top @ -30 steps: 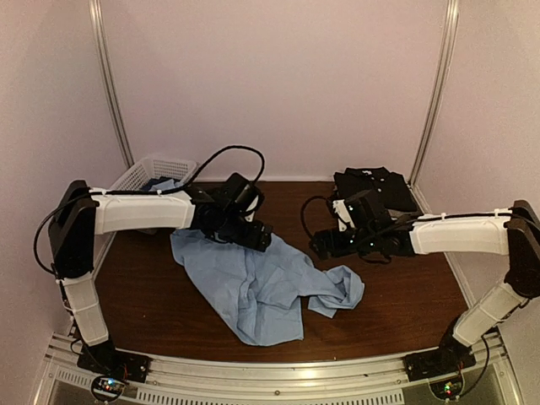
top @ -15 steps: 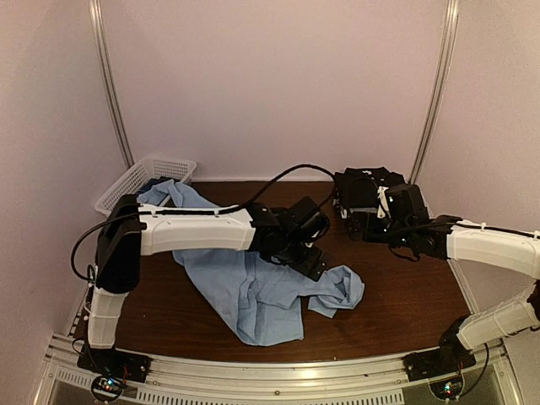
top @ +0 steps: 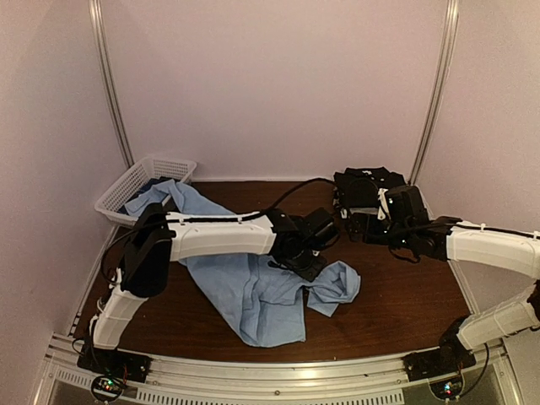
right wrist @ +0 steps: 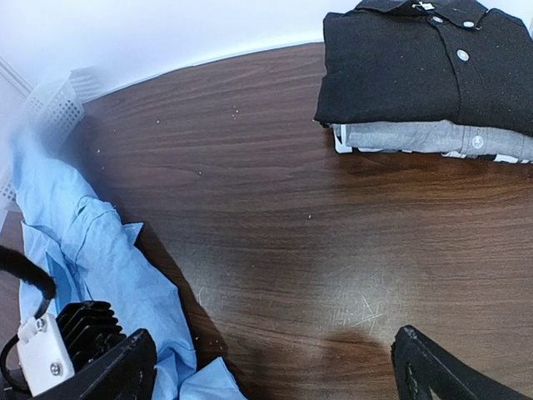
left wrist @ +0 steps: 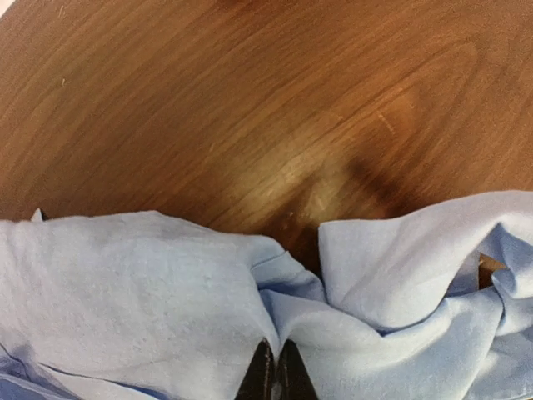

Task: Fold and stack the long sleeve shirts
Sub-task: Pick up the crumpled shirt from the center of the board, then flatten out the crumpled shirt at the center of the board, then smooth out the flattened shirt at the center of the board.

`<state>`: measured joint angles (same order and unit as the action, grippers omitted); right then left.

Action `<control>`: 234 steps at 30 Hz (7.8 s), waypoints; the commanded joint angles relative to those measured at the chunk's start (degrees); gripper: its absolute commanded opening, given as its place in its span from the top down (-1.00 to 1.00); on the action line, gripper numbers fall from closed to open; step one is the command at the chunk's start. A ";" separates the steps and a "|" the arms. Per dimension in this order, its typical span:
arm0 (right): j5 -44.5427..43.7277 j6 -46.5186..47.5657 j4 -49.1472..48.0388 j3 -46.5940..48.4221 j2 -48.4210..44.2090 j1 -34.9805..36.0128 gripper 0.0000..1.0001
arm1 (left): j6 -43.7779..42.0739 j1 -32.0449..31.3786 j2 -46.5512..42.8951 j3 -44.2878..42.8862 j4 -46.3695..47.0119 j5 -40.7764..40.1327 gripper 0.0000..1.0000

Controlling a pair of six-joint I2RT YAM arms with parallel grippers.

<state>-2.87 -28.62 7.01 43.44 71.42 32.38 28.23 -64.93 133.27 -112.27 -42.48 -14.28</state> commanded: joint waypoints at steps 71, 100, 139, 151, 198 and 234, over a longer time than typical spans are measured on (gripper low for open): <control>18.20 3.67 -17.06 8.59 22.82 6.10 1.00 | -4.97 22.05 -45.70 44.72 32.30 25.82 1.00; -3.81 17.80 20.25 63.58 10.66 5.30 1.00 | 6.58 22.27 -60.12 20.01 18.54 19.10 1.00; 11.02 7.43 3.17 25.39 31.07 5.85 -0.41 | 9.59 19.10 -33.53 40.93 26.10 24.18 -0.85; 10.61 3.14 -1.68 16.47 32.70 8.18 -0.33 | 9.32 17.90 -24.90 45.81 26.78 22.89 -0.89; 3.46 -2.74 2.43 9.00 16.71 12.18 -0.49 | -2.48 24.60 -23.98 32.04 7.95 -0.54 -0.72; 4.90 -0.92 0.87 15.99 25.77 10.34 -0.49 | -6.28 42.25 0.26 -2.37 6.51 3.93 0.83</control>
<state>1.96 -30.15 8.88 56.84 94.85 43.70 21.43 -25.87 129.32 -108.53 -36.14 -17.58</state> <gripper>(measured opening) 0.743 0.057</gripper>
